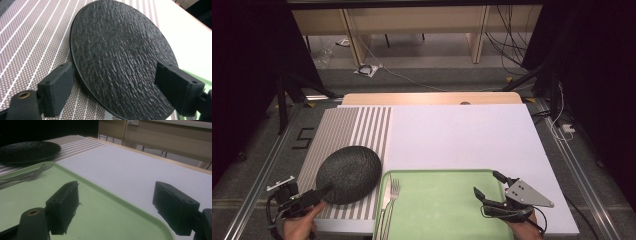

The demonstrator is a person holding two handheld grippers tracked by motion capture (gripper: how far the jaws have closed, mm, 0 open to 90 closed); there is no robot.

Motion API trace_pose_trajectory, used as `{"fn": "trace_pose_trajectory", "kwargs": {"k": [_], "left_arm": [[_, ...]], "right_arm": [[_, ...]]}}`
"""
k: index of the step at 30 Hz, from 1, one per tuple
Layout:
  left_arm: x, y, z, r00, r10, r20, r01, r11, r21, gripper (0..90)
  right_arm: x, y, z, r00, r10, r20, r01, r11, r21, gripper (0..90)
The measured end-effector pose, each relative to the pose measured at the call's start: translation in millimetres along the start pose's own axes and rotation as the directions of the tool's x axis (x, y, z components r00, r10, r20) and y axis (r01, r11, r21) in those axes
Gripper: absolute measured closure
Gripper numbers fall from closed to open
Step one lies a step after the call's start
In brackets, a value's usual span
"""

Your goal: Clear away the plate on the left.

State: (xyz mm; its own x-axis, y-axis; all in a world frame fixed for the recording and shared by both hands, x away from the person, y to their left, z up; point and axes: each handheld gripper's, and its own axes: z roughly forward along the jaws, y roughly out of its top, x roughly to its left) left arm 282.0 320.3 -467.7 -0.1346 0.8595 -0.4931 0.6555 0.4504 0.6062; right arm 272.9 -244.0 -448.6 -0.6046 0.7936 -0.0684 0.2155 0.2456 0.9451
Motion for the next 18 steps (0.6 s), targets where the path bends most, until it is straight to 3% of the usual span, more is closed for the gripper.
{"fn": "trace_pose_trajectory", "kwargs": {"k": [3, 8, 10, 13, 18], "left_arm": [[2.3, -1.9, -0.4, 0.9994, -0.033, 0.007, 0.033, 0.9994, 0.007, 15.3], [9.6, -6.3, 0.0, 0.9892, -0.136, 0.054, 0.135, 0.9905, 0.03, 15.4], [11.3, -7.0, -0.7, 0.9866, -0.154, 0.053, 0.153, 0.9879, 0.028, 15.6], [14.4, -8.9, 0.2, 0.9741, -0.211, 0.081, 0.208, 0.9772, 0.041, 15.9], [17.7, -14.6, 2.1, 0.9424, -0.311, 0.124, 0.305, 0.9503, 0.062, 16.9]], "right_arm": [[0.2, 0.3, -0.3, 1.0, 0.002, 0.0, -0.002, 1.0, -0.001, 21.8], [0.0, -0.1, 0.0, 1.0, 0.001, 0.001, -0.001, 1.0, -0.001, 21.8], [0.1, 0.0, 0.3, 1.0, 0.004, 0.0, -0.004, 1.0, -0.001, 21.8], [0.5, -0.1, 0.2, 1.0, -0.003, 0.002, 0.003, 1.0, 0.003, 21.9], [0.7, -0.2, 0.6, 1.0, -0.002, 0.002, 0.002, 1.0, 0.002, 21.9]]}}
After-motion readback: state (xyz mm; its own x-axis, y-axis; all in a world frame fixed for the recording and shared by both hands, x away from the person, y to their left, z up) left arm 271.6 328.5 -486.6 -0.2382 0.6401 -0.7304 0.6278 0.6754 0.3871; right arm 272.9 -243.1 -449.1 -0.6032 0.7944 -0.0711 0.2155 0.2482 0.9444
